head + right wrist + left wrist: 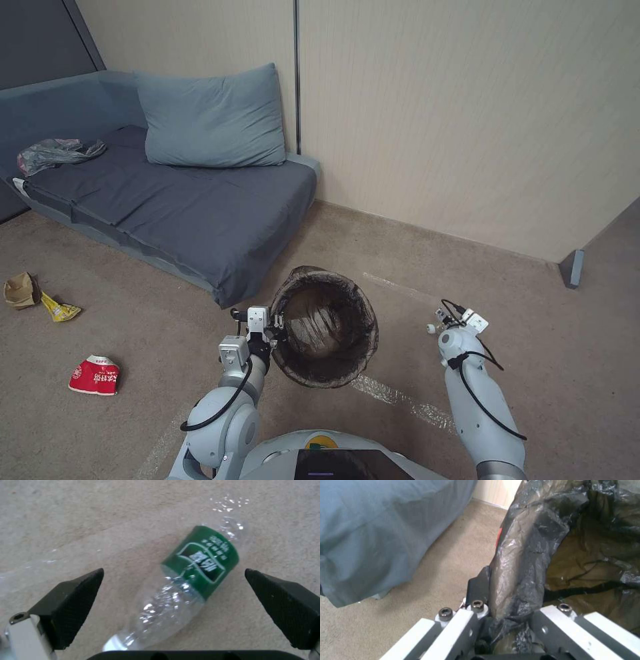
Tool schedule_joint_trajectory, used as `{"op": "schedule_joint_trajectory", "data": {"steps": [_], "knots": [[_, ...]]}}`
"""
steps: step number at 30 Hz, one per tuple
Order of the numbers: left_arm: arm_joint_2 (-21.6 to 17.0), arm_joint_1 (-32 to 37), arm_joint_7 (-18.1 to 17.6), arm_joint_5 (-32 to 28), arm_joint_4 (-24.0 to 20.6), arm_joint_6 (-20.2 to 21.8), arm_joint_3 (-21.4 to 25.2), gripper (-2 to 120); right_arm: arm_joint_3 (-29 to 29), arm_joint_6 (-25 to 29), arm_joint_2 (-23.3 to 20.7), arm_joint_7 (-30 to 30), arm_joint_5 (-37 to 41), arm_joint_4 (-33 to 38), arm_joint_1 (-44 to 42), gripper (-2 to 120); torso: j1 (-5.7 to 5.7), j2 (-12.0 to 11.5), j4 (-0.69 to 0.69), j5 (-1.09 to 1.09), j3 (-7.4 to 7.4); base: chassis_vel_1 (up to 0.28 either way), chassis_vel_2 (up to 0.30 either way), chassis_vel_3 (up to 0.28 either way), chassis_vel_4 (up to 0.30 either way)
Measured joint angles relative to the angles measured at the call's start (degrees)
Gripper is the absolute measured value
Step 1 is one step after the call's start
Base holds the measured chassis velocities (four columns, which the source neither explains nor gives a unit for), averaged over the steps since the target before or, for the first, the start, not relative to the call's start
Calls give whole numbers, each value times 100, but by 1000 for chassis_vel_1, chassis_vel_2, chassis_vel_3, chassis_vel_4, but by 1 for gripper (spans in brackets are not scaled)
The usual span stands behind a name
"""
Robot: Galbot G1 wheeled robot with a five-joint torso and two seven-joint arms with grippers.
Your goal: Pick up the trash bin, then pick up the garbage from the floor and place it into the trash bin.
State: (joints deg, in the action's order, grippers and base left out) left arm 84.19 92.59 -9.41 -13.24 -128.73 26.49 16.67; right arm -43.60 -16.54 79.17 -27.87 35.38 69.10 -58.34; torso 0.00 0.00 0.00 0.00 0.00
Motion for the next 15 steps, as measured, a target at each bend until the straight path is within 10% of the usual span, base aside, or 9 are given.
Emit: {"op": "schedule_joint_trajectory", "data": {"steps": [15], "knots": [[2,43,0,44,-21,2,-1,4,48,308,-83,189,-44,-1103,368,75,0,0,1,-1,0,0,0,0,0]]}}
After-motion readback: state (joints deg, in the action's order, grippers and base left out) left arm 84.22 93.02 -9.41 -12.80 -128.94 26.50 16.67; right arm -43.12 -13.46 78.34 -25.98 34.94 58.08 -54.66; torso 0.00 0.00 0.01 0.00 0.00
